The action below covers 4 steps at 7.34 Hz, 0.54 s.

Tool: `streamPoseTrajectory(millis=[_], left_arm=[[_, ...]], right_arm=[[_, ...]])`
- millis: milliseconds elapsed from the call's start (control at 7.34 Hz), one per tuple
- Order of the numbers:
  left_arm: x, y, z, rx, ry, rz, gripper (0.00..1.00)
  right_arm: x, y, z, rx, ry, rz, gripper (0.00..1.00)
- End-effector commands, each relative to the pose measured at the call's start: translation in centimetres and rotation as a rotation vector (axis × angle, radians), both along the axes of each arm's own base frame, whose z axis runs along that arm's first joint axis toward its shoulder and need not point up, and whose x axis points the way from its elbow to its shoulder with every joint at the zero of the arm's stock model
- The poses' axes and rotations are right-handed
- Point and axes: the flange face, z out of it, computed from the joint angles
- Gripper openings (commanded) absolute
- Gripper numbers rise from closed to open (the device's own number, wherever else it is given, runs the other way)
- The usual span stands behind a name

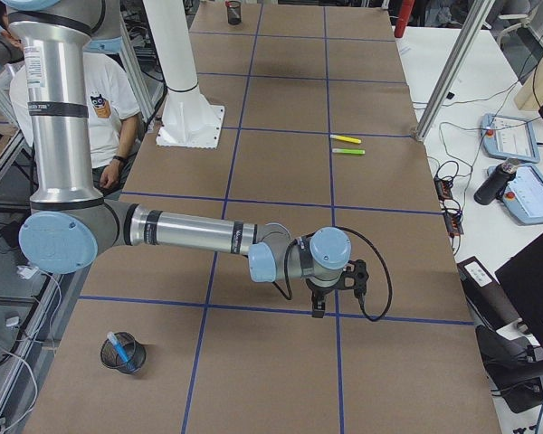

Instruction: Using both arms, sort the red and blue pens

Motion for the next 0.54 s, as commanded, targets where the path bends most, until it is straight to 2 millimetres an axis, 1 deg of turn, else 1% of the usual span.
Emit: streamPoseTrajectory(millis=[0,272,409], left_arm=[[-0.4,1.9,0.7,0.012,-0.057,0.006,1.0],[-0.4,3.2,2.3,0.014,-0.06,0.007,1.0],[-0.4,3.9,3.0,0.025,-0.06,0.006,1.0]], right_arm=[[-0.3,-0.1,-4.0,0.064,-0.014,0.003,1.0],[0.0,0.2,-5.2,0.087,-0.006,0.009,1.0],[0.2,0.3,-5.2,0.09,-0.003,0.012,1.0]])
